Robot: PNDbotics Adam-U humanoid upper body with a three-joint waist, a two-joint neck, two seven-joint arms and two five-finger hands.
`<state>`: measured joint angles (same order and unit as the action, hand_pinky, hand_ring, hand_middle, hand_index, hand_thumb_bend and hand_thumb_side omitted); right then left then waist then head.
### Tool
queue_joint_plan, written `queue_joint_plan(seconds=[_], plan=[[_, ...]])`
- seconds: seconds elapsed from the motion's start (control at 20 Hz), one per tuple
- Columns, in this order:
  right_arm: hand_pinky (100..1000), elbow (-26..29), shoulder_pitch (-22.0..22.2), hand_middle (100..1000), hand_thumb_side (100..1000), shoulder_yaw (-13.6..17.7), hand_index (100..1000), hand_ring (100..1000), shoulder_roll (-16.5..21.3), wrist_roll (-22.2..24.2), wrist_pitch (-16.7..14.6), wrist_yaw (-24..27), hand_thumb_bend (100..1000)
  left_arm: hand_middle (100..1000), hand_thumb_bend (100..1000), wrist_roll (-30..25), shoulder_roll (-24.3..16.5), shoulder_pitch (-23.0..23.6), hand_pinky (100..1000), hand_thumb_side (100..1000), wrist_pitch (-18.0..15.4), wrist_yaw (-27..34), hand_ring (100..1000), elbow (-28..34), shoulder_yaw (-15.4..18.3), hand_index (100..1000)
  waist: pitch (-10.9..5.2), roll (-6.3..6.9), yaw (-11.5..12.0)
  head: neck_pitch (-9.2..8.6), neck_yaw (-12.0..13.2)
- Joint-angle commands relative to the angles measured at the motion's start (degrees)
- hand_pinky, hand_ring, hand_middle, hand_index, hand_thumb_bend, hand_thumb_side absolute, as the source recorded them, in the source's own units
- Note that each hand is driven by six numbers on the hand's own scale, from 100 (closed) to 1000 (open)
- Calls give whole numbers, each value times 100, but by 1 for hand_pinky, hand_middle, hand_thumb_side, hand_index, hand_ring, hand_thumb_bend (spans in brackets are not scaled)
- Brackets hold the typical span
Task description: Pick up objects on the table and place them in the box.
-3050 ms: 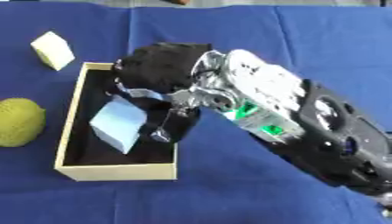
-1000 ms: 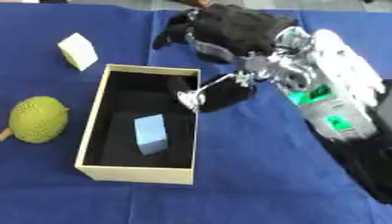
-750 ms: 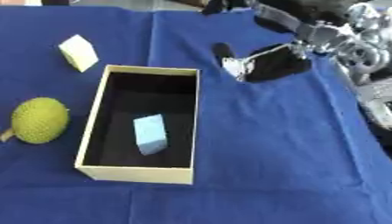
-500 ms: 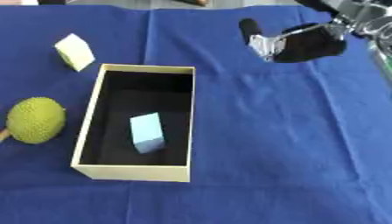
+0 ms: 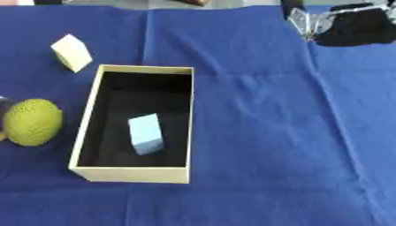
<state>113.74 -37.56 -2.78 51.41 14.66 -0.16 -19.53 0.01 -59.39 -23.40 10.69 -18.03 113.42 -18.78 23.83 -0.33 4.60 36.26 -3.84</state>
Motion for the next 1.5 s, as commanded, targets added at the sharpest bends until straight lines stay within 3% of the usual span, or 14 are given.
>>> queue_joint_plan(seconds=[0.05, 0.1, 0.3, 0.55, 0.8, 0.95, 1.15, 1.25, 1.35, 1.5], plan=[[870, 85, -5, 736, 415, 84, 823, 769, 294, -311, 13, 296, 100, 764, 398, -295, -120, -125, 862, 705, 3, -311, 804, -2, -49, 895, -123, 5, 18, 22, -31], [869, 85, 22, 729, 437, 79, 814, 761, 293, -403, 33, 339, 100, 785, 455, -387, -120, -108, 883, 744, -38, -403, 821, -36, -66, 903, -108, 24, 16, 20, -33], [868, 85, 118, 724, 472, 11, 810, 756, 271, -760, 142, 374, 100, 793, 474, -744, -49, -130, 889, 690, -250, -760, 828, -341, -301, 906, -98, 66, 20, 24, -58], [868, 85, 245, 717, 492, -67, 801, 749, 230, -1068, 221, 364, 100, 803, 495, -1194, 135, -286, 893, 689, -302, -1210, 836, -743, -293, 916, -110, 86, 39, -2, -57], [867, 85, 337, 713, 504, -59, 798, 744, 210, -1158, 239, 370, 100, 813, 518, -1690, 363, -499, 897, 623, -328, -1706, 842, -1070, -176, 920, -115, 87, 28, -14, -47], [867, 85, 392, 710, 517, -55, 796, 741, 198, -1173, 251, 373, 100, 811, 481, -1989, 482, -580, 895, 577, -339, -2005, 840, -1183, -90, 918, -112, 87, 26, -18, -46], [867, 85, 486, 707, 539, -48, 791, 737, 176, -1185, 305, 384, 100, 789, 356, -2387, 606, -659, 869, 413, -328, -2177, 819, -1133, 33, 894, -103, 92, 42, -33, -41], [867, 85, 512, 706, 547, -43, 790, 736, 154, -1198, 330, 404, 100, 762, 272, -2584, 647, -704, 840, 259, -282, -2172, 793, -1094, 67, 869, -102, 91, 43, -33, -32], [867, 85, 540, 705, 556, -42, 789, 735, 143, -1203, 345, 418, 100, 741, 260, -2785, 679, -753, 814, 105, -233, -2168, 771, -1035, 98, 851, -102, 89, 43, -30, -29], [867, 85, 575, 701, 568, -25, 786, 731, 117, -1221, 366, 457, 100, 713, 303, -3087, 712, -819, 787, 100, -251, -2242, 746, -967, 106, 829, -104, 88, 40, -32, -22]])
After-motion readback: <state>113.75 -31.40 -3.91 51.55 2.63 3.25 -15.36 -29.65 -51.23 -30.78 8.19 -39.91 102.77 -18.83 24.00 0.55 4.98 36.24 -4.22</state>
